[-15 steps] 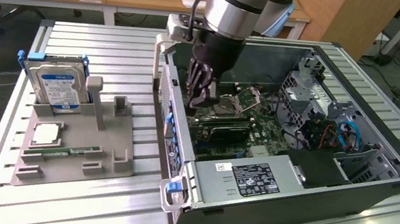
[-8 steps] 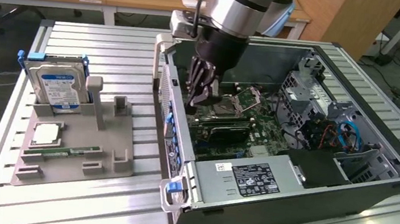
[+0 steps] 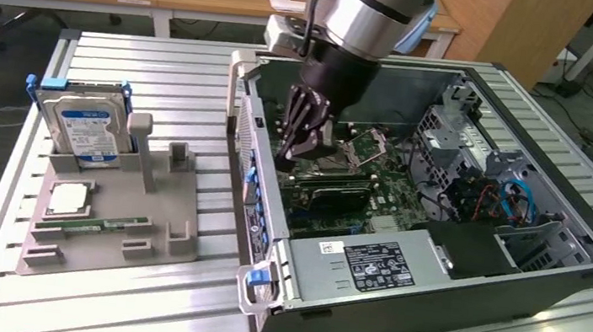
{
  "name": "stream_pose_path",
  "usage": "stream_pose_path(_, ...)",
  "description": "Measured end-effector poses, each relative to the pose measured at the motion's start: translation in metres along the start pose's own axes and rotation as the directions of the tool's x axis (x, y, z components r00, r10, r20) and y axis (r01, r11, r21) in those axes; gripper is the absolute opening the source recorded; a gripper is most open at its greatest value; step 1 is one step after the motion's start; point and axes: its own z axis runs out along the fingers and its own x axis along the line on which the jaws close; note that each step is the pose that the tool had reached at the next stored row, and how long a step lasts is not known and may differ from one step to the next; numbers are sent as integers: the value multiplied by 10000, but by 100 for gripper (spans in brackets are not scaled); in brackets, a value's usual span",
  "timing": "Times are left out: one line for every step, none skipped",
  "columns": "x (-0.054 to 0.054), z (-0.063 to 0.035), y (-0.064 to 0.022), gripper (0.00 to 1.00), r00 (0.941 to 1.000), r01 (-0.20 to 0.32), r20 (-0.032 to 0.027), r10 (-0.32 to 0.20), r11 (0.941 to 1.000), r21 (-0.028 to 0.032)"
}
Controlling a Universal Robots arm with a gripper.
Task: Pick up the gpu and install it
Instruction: 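Press down on the gpu until it lock into place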
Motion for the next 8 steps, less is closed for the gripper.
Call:
stream_pose_path(4,-1,-10,10,10000,12,-4,-12,10000,-98)
stream_pose_path(8,1,-14,10,10000,20,-9,-20,9998,-173)
stream_pose_path(10,10,-17,10,10000,26,-10,-26,9998,-220)
stream_pose_path(11,20,-19,10,10000,29,-11,-30,9997,-259)
stream_pose_path(11,28,-22,10,10000,32,-12,-32,9996,-288)
stream_pose_path(11,35,-24,10,10000,33,-14,-33,9995,-307)
stream_pose_path(11,39,-25,10,10000,34,-14,-35,9995,-322)
stream_pose_path(11,42,-26,10,10000,35,-15,-35,9994,-335)
